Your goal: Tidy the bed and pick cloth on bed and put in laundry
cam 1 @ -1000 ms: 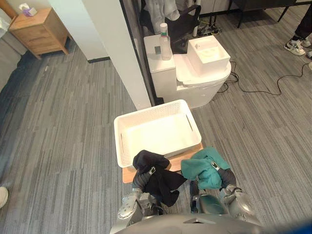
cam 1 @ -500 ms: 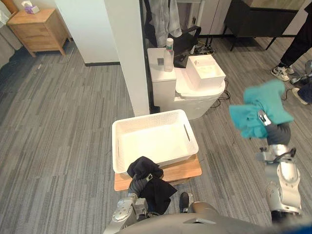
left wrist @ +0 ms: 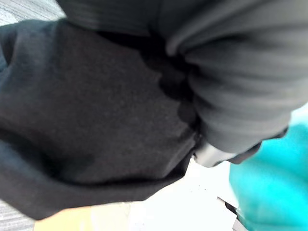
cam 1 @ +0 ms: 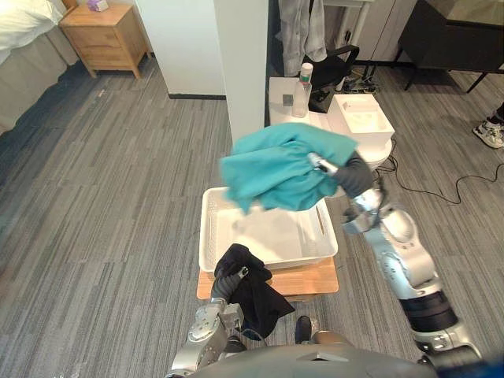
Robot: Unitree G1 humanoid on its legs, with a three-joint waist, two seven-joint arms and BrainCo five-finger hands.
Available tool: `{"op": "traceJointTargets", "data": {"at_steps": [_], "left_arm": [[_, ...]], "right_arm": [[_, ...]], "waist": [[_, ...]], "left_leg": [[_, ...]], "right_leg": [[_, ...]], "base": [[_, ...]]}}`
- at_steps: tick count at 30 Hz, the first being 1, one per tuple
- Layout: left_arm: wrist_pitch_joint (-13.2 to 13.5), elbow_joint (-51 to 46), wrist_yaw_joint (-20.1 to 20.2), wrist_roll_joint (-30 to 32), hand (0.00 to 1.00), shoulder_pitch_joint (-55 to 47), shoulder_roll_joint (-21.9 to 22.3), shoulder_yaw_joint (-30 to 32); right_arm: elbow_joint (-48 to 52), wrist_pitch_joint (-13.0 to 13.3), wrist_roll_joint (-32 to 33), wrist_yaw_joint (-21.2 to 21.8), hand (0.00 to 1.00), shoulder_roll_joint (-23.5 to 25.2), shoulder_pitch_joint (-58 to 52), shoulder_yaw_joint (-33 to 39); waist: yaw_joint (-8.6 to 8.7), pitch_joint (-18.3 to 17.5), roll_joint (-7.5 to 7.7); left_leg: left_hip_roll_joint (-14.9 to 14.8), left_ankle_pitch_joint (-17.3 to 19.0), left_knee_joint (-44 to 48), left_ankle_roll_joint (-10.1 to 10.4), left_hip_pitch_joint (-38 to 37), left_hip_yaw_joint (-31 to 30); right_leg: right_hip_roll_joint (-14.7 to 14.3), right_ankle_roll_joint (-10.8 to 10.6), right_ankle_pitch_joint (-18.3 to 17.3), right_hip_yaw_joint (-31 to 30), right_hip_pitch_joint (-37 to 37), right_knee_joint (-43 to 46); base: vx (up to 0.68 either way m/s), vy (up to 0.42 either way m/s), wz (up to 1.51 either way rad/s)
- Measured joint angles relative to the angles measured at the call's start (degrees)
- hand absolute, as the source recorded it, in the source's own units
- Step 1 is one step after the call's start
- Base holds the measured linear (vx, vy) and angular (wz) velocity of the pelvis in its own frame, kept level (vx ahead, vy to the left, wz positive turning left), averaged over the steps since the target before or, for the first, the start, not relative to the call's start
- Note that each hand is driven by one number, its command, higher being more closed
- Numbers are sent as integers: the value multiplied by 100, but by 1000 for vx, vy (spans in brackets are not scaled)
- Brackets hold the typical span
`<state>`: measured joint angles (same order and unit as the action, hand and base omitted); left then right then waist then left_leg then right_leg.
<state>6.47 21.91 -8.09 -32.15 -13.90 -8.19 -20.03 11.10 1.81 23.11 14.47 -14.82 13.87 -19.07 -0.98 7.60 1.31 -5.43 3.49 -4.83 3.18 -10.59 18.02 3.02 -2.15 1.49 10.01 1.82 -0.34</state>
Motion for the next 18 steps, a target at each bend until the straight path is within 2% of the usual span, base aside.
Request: {"op": "traceJointTargets", "data": {"at_steps": [4,9,13,18], "left_arm": [[-101,36,-110,2,100,65,75,82],[-163,35,-138,-2,100,344,102,134],[-244,31,-188,-37,100,525,129,160],[-264,-90,-187,-47,100,619,143,177]], "right_arm": [[-591,-252,-365,-311,100,283,382,-377],[-1228,-487,-654,-729,100,396,624,-604],[-1737,-575,-797,-1008,100,545,875,-634],[-2487,-575,-893,-1365,100,590,1385,-474]], "waist": [[-26,51,-37],[-129,300,-136],[-160,590,-156],[-222,914,-287]], "left_leg": [[21,33,-1,-17,72,-69],[24,-50,5,9,291,-126],[72,-111,128,2,444,-110],[134,-116,228,-4,697,-41]], "right_leg": [[15,3,57,23,29,-135],[57,19,69,202,-102,-151],[124,17,72,255,-161,-146],[226,5,80,285,-364,-78]], "base": [[-24,-10,9],[5,-11,14],[25,10,15],[-4,21,9]]}}
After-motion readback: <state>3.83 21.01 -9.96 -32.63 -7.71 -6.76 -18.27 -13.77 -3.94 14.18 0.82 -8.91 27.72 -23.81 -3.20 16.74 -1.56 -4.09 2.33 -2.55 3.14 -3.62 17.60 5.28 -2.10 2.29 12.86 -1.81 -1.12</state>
